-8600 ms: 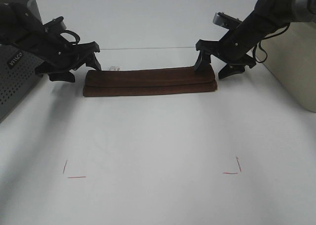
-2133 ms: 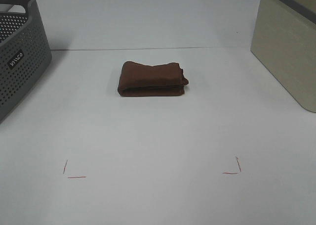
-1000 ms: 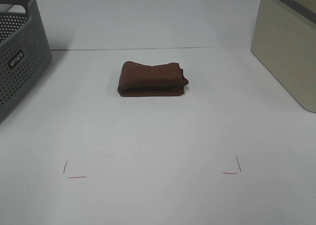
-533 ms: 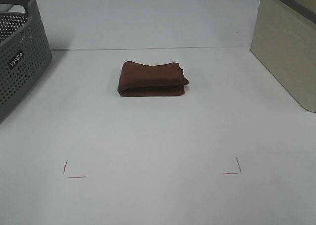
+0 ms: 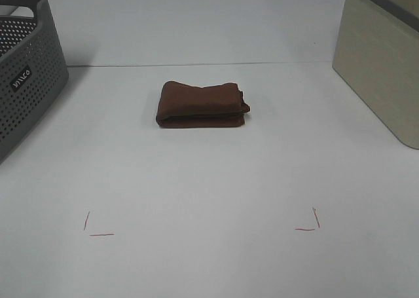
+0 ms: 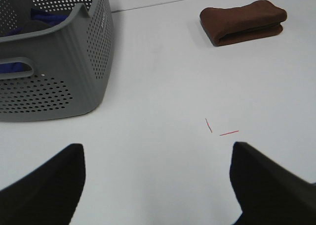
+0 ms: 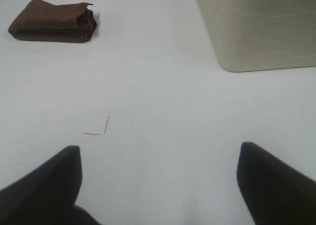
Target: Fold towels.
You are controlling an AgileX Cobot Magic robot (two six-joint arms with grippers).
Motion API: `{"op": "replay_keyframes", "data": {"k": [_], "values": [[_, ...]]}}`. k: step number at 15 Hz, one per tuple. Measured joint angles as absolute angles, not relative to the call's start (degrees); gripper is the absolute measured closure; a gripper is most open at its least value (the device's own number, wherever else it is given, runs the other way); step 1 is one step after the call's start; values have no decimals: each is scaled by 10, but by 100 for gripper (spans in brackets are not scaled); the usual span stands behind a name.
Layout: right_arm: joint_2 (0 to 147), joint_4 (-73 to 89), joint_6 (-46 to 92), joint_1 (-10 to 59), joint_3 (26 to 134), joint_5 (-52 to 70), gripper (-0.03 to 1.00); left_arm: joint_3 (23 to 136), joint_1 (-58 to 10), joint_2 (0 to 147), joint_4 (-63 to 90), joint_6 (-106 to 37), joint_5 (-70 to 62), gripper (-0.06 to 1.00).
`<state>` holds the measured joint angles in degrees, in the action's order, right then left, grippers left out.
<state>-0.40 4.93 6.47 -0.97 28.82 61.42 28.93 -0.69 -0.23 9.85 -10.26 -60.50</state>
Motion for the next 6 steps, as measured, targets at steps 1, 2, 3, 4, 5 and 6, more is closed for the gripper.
{"op": "replay_keyframes", "data": {"k": [1, 2, 3, 4, 5, 6], "values": [[-4, 49, 65, -10, 288, 614, 16, 289, -7, -2, 99, -103, -605, 18], [-4, 49, 65, -10, 288, 614, 16, 289, -7, -2, 99, -103, -605, 18], [-4, 49, 65, -10, 288, 614, 16, 289, -7, -2, 99, -103, -605, 18], [-4, 49, 65, -10, 288, 614, 16, 289, -7, -2, 99, -103, -605, 18], [-4, 49, 65, -10, 288, 614, 16, 289, -7, -2, 99, -103, -605, 18], [-4, 49, 65, -10, 288, 614, 16, 289, -7, -2, 99, -103, -605, 18]]}}
